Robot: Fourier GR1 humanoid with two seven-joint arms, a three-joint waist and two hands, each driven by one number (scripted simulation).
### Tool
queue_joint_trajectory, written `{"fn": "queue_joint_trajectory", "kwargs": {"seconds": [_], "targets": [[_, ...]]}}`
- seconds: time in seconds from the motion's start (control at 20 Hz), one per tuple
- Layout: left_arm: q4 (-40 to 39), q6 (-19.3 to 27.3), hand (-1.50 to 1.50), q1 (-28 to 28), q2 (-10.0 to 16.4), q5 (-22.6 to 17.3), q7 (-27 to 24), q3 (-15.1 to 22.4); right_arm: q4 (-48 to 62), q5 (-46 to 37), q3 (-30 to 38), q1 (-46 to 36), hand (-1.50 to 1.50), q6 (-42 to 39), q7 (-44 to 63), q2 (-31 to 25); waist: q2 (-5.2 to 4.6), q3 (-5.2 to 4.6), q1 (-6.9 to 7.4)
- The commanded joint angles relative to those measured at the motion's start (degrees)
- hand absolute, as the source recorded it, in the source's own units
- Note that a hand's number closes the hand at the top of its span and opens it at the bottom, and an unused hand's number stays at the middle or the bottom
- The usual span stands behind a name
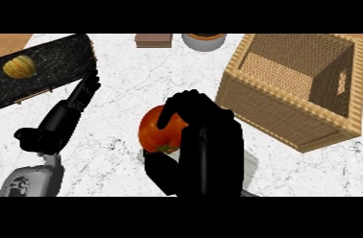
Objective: Pick the tomato from the placemat and place it in the basket
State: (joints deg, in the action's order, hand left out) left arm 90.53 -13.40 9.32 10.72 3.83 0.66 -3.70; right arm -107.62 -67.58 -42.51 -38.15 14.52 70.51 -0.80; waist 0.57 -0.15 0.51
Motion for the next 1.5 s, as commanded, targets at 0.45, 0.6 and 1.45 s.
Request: {"fn": "queue_joint_trajectory", "kwargs": {"seconds": [0.45, 0.6, 1.45], "targets": [[-1.7, -0.7, 0.0, 2.1, 0.9, -0.6, -0.3, -1.3, 14.0, 0.0, 21.5, -14.9, 1.5, -5.1, 6.5, 0.8, -0.62, 0.08, -0.03], [-0.6, 0.0, 0.0, 1.9, -0.2, 0.3, 1.0, 0.1, 18.8, -3.1, 25.2, -18.9, 1.5, -1.4, 5.9, 0.8, -0.66, 0.09, 0.4], [0.4, 0.5, 0.0, 3.2, -1.5, 0.2, 3.5, 0.3, 18.5, 6.7, 48.4, -10.6, 1.5, -4.2, -13.9, -7.4, -0.51, 0.18, -0.61]]}}
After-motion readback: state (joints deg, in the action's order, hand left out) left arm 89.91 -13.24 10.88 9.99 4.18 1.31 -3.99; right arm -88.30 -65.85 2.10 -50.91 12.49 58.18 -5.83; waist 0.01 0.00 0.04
